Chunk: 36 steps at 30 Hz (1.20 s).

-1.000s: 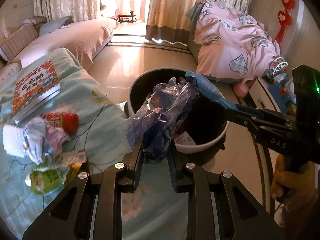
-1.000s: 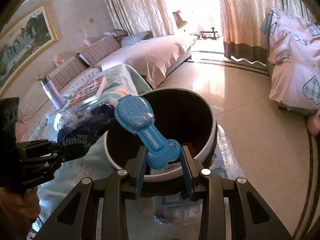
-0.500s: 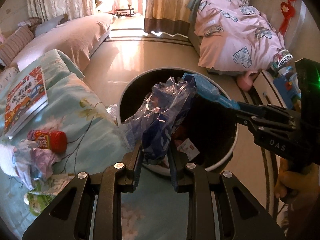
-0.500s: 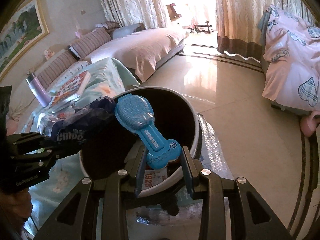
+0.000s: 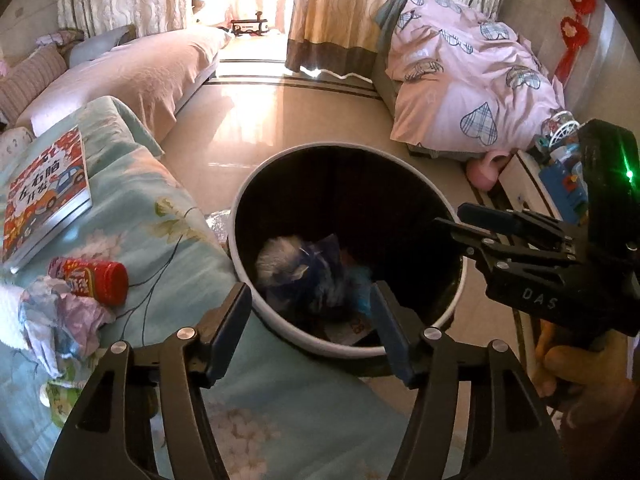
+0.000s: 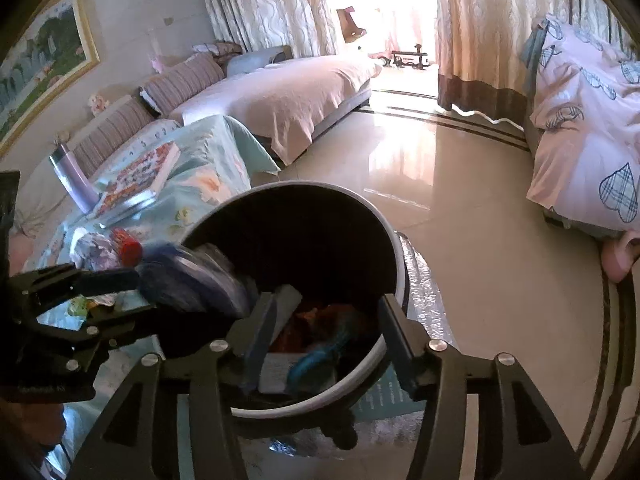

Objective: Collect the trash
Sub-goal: 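Open both tools to drop the bag and hairbrush into the bin, then move both open tools back over the table toward the remaining trash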

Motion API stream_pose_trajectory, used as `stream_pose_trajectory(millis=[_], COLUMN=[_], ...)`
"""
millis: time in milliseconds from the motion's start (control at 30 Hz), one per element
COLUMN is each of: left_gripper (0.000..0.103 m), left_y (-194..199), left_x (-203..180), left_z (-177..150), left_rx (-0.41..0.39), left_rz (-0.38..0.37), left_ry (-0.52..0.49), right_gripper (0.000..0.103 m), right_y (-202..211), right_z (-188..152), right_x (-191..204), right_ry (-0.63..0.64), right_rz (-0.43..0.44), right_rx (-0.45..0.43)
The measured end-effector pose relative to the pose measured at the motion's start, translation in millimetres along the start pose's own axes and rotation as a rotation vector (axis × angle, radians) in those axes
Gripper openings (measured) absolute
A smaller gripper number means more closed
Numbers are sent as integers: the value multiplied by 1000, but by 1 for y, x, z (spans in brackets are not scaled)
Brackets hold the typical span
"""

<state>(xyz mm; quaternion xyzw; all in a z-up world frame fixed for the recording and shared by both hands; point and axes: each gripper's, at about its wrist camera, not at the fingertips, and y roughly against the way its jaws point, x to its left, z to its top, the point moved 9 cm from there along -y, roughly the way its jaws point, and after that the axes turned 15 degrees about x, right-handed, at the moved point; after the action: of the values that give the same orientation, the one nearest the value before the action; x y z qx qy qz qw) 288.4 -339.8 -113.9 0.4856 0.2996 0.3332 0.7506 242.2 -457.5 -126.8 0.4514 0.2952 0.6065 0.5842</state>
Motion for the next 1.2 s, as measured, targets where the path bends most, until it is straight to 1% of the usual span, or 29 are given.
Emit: stream_pose_trajectory(millis=[100, 267, 433, 633, 833, 933, 1200], left_gripper=[65, 66, 67, 67, 67, 67, 67], left_y=[6, 17, 23, 30, 42, 49, 59], left_x=[1, 3, 13, 35, 69, 86, 133], left_z=[-5, -17, -35, -66, -98, -112, -149], left_rx=[-16, -39, -45, -48, -63, -69, -83], left_rz=[-24, -39, -41, -50, -32, -25, -5], left_ry=[14, 27, 58, 122, 203, 242, 349], right_gripper=[61, 69, 80, 88, 89, 90, 90], right_y=[7, 22, 34, 41, 38, 34, 21], right_z=[-2, -7, -13, -24, -38, -45, -58], right_x=[-1, 3, 19, 47, 80, 98, 137], right_ry=[-16, -42, -48, -49, -38, -26, 6], right_rz=[12, 45, 79, 130, 202, 238, 274], right_rx=[-23, -62, -98, -133, -139, -127, -95])
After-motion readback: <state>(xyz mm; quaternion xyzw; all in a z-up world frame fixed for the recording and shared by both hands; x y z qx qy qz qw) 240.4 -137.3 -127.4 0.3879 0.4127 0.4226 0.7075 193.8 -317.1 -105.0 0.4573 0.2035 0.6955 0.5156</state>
